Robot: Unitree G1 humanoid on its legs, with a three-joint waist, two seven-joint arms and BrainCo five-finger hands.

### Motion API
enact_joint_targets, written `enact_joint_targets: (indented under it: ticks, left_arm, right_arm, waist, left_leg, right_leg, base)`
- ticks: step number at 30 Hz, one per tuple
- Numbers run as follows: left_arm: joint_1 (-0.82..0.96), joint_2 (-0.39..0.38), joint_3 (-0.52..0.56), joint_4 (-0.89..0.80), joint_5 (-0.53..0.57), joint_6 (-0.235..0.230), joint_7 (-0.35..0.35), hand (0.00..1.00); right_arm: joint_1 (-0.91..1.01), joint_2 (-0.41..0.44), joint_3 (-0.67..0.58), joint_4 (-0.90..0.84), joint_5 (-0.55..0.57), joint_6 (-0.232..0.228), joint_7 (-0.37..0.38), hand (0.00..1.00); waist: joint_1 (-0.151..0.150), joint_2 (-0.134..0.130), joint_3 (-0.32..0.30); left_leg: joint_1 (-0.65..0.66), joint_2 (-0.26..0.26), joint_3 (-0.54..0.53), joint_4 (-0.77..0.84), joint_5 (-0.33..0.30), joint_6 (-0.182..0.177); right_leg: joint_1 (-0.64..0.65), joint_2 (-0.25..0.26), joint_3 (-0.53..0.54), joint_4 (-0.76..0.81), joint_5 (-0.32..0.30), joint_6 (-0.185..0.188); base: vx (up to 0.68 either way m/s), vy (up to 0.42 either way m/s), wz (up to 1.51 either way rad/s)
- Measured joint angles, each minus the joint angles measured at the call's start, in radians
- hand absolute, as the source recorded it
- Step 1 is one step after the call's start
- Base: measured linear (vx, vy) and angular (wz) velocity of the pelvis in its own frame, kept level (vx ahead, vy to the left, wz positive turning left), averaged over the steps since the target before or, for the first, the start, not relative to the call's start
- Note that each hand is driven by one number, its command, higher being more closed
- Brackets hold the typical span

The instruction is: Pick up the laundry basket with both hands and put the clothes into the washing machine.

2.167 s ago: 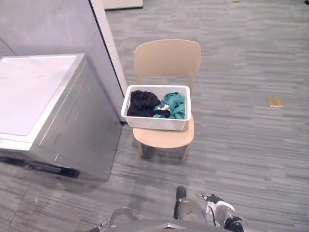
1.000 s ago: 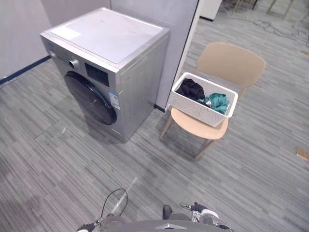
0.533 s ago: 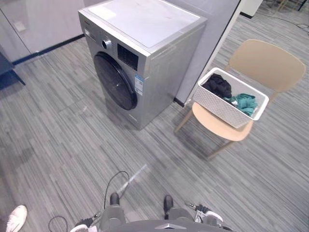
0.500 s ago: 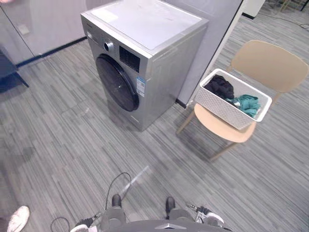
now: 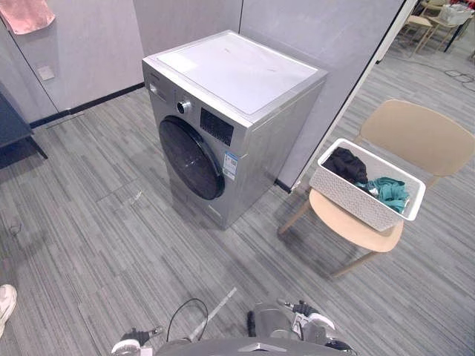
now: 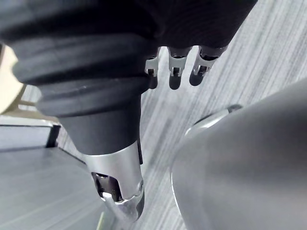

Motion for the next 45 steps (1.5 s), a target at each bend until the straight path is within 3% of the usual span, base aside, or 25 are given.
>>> enact_joint_targets:
  ticks: [1, 2, 4, 7, 9, 11, 12, 18, 28, 29, 31, 32, 33, 34, 36, 38, 39, 40, 41, 42, 43, 44, 45]
  left_arm:
    - [0.002, 0.0, 0.007, 0.0, 0.0, 0.0, 0.0, 0.0]
    - [0.011, 0.014, 0.027, -0.001, 0.0, 0.0, 0.0, 0.0]
    - [0.005, -0.004, 0.057, 0.0, 0.0, 0.001, -0.001, 0.0]
    - [0.0, -0.044, 0.097, 0.001, 0.0, 0.003, -0.001, 0.0]
    - [-0.001, -0.041, 0.098, 0.001, -0.001, 0.002, -0.002, 0.0]
    - [-0.002, -0.038, 0.097, 0.001, -0.001, 0.002, -0.002, 0.0]
    - [-0.051, -0.021, 0.056, 0.058, -0.002, 0.0, -0.016, 0.0]
    - [-0.051, -0.021, 0.056, 0.058, -0.003, -0.001, -0.016, 0.0]
    - [-0.054, -0.022, 0.055, 0.109, -0.095, -0.03, -0.069, 0.0]
    - [-0.052, -0.02, 0.056, 0.107, -0.103, -0.033, -0.077, 0.0]
    - [-0.069, -0.012, 0.094, 0.09, -0.123, -0.04, -0.088, 0.0]
    - [-0.075, -0.011, 0.12, 0.065, -0.134, -0.045, -0.09, 0.0]
    - [-0.071, -0.002, 0.134, 0.055, -0.142, -0.048, -0.089, 0.0]
    - [-0.054, 0.002, 0.134, 0.06, -0.143, -0.045, -0.088, 0.0]
    - [-0.006, 0.0, 0.146, 0.071, -0.153, -0.037, -0.085, 0.0]
    - [0.038, -0.019, 0.255, 0.065, -0.161, -0.026, -0.083, 0.0]
    - [0.047, -0.029, 0.29, 0.064, -0.161, -0.022, -0.082, 0.0]
    - [0.055, -0.044, 0.325, 0.071, -0.16, -0.012, -0.081, 0.0]
    - [0.06, -0.043, 0.332, 0.083, -0.159, -0.011, -0.081, 0.0]
    - [0.059, -0.047, 0.331, 0.089, -0.159, -0.013, -0.081, 0.0]
    - [0.057, -0.011, 0.331, 0.096, -0.157, -0.015, -0.079, 0.0]
    - [0.068, -0.004, 0.312, 0.1, -0.156, -0.013, -0.08, 0.0]
    - [0.086, -0.011, 0.294, 0.103, -0.156, -0.013, -0.08, 0.0]
  right_arm:
    - [0.002, -0.001, 0.001, 0.0, 0.0, 0.0, 0.0, 0.0]
    - [0.008, 0.002, 0.003, 0.007, 0.0, 0.0, 0.002, 0.0]
    - [0.002, -0.031, -0.004, 0.016, -0.002, -0.001, 0.004, 0.0]
    - [-0.002, -0.073, -0.032, 0.059, -0.011, -0.001, 0.004, 0.0]
    - [-0.008, -0.074, -0.047, 0.064, -0.014, -0.002, 0.005, 0.0]
    - [-0.011, -0.076, -0.048, 0.064, -0.014, -0.012, 0.006, 0.0]
    - [0.001, -0.074, 0.03, 0.133, -0.003, -0.014, 0.026, 0.0]
    - [0.009, -0.074, 0.025, 0.134, -0.004, -0.015, 0.026, 0.0]
    - [0.094, -0.092, -0.102, 0.226, -0.013, -0.014, 0.026, 0.0]
    - [0.1, -0.092, -0.102, 0.233, -0.013, -0.014, 0.026, 0.0]
    - [0.105, -0.102, -0.094, 0.252, -0.013, -0.011, 0.027, 0.0]
    - [0.104, -0.108, -0.088, 0.252, -0.014, -0.008, 0.027, 0.0]
    - [0.098, -0.119, -0.073, 0.251, -0.014, -0.009, 0.026, 0.0]
    - [0.086, -0.134, -0.061, 0.254, -0.014, -0.009, 0.026, 0.0]
    - [0.058, -0.145, -0.11, 0.25, -0.024, -0.014, 0.026, 0.0]
    - [0.047, -0.133, -0.195, 0.235, -0.041, -0.015, 0.026, 0.0]
    - [0.051, -0.13, -0.203, 0.221, -0.043, -0.014, 0.026, 0.0]
    - [0.056, -0.13, -0.257, 0.206, -0.046, -0.017, 0.026, 0.0]
    - [0.045, -0.116, -0.286, 0.216, -0.05, -0.014, 0.025, 0.0]
    - [0.042, -0.11, -0.284, 0.229, -0.051, -0.005, 0.026, 0.0]
    - [0.043, -0.08, -0.279, 0.252, -0.052, 0.003, 0.026, 0.0]
    - [0.041, -0.084, -0.266, 0.265, -0.047, 0.007, 0.017, 0.0]
    - [0.05, -0.099, -0.257, 0.253, -0.049, 0.006, 0.019, 0.0]
  waist:
    - [-0.001, -0.004, 0.001]
    - [-0.003, -0.042, -0.001]
    - [-0.002, -0.008, -0.003]
    - [-0.008, 0.054, -0.031]
    - [0.002, 0.047, -0.029]
    - [0.001, 0.044, -0.032]
    - [-0.002, 0.027, -0.079]
    - [-0.003, 0.027, -0.079]
    - [-0.013, 0.043, -0.097]
    - [-0.012, 0.037, -0.094]
    - [-0.026, 0.015, -0.062]
    - [-0.018, 0.016, -0.02]
    - [0.02, 0.012, 0.021]
    - [0.036, 0.02, 0.031]
    - [0.038, 0.025, 0.034]
    - [0.039, 0.031, 0.031]
    - [0.039, 0.037, 0.031]
    - [0.037, 0.048, 0.03]
    - [0.048, 0.035, 0.029]
    - [0.049, 0.016, 0.021]
    - [0.037, -0.05, -0.003]
    - [0.053, -0.021, -0.011]
    - [0.06, 0.004, -0.028]
  left_leg:
    - [0.003, -0.006, -0.001, 0.002, -0.006, -0.009]
    - [0.003, -0.036, -0.014, 0.011, -0.022, -0.034]
    - [-0.016, -0.008, -0.038, 0.029, -0.054, -0.043]
    - [-0.051, 0.051, -0.059, 0.022, -0.048, -0.077]
    - [-0.041, 0.068, -0.057, 0.009, -0.03, -0.107]
    - [-0.035, 0.073, -0.056, 0.003, -0.026, -0.113]
    - [-0.047, 0.031, -0.003, -0.009, -0.068, -0.079]
    - [-0.049, 0.032, -0.003, -0.01, -0.069, -0.079]
    - [-0.073, 0.053, -0.031, 0.007, -0.075, -0.087]
    - [-0.097, 0.053, -0.032, 0.066, -0.077, -0.102]
    - [-0.293, 0.048, -0.06, 0.488, -0.088, -0.09]
    - [-0.342, 0.057, -0.062, 0.66, -0.057, -0.044]
    - [-0.405, 0.068, -0.072, 0.841, -0.068, -0.033]
    - [-0.438, 0.078, -0.073, 0.918, -0.101, -0.04]
    - [-0.486, 0.128, -0.066, 0.87, -0.147, -0.032]
    - [-0.47, 0.219, -0.057, 0.557, -0.157, -0.029]
    - [-0.466, 0.241, -0.061, 0.468, -0.156, -0.029]
    - [-0.474, 0.252, -0.069, 0.395, -0.109, -0.078]
    - [-0.489, 0.192, -0.047, 0.399, -0.091, -0.084]
    - [-0.49, 0.167, -0.03, 0.39, -0.092, -0.087]
    - [-0.486, 0.11, 0.004, 0.398, -0.087, -0.093]
    - [-0.508, 0.099, -0.046, 0.539, -0.129, -0.089]
    - [-0.487, 0.109, -0.062, 0.516, -0.175, -0.077]
  right_leg:
    - [0.019, 0.0, 0.002, -0.077, 0.048, 0.003]
    - [0.042, -0.014, 0.022, -0.17, 0.174, 0.001]
    - [0.044, -0.001, -0.015, -0.185, 0.134, -0.024]
    - [0.098, 0.05, -0.061, -0.356, 0.198, -0.046]
    - [0.131, 0.071, -0.06, -0.406, 0.218, -0.063]
    - [0.145, 0.077, -0.062, -0.427, 0.223, -0.067]
    - [0.163, 0.027, -0.061, -0.52, 0.291, -0.035]
    - [0.16, 0.027, -0.061, -0.52, 0.29, -0.035]
    - [0.165, 0.029, -0.114, -0.511, 0.251, -0.039]
    - [0.166, 0.023, -0.118, -0.498, 0.244, -0.037]
    - [0.185, -0.014, -0.174, -0.419, 0.177, -0.035]
    - [0.218, -0.017, -0.183, -0.384, 0.151, -0.036]
    - [0.239, -0.019, -0.163, -0.346, 0.11, -0.045]
    - [0.251, -0.019, -0.142, -0.329, 0.091, -0.037]
    - [0.273, -0.029, -0.125, -0.344, 0.081, -0.022]
    - [0.279, -0.036, -0.112, -0.365, 0.069, -0.002]
    - [0.278, -0.038, -0.11, -0.372, 0.068, 0.008]
    - [0.276, -0.053, -0.101, -0.388, 0.069, 0.038]
    - [0.271, -0.097, -0.065, -0.407, 0.054, 0.058]
    - [0.261, -0.119, -0.043, -0.395, 0.037, 0.062]
    - [0.214, -0.181, -0.006, -0.358, -0.004, 0.014]
    - [0.2, -0.188, 0.013, -0.356, -0.009, 0.001]
    - [0.201, -0.184, 0.009, -0.365, 0.001, -0.003]
  base:
    - [0.18, -0.1, 0.34]
    - [0.2, -0.136, 0.32]
    - [0.19, -0.125, 0.32]
    - [0.21, -0.079, 0.24]
    - [0.12, -0.067, -0.11]
    - [0.08, -0.027, -0.06]
    - [0.04, -0.001, 0.0]
    - [0.0, 0.0, 0.0]
    - [0.04, 0.009, 0.14]
    - [0.07, 0.025, 0.46]
    - [0.04, 0.02, 0.83]
    - [0.02, 0.069, 0.5]
    - [0.0, 0.1, -0.19]
    - [0.01, 0.135, -0.47]
    - [0.08, 0.219, -0.45]
    - [0.1, 0.387, -0.42]
    - [0.11, 0.494, -0.33]
    - [0.11, 0.43, -0.31]
    - [0.16, 0.501, -0.29]
    - [0.19, 0.434, -0.17]
    - [0.26, 0.458, -0.34]
    - [0.19, 0.285, -0.51]
    - [0.24, 0.357, -0.7]
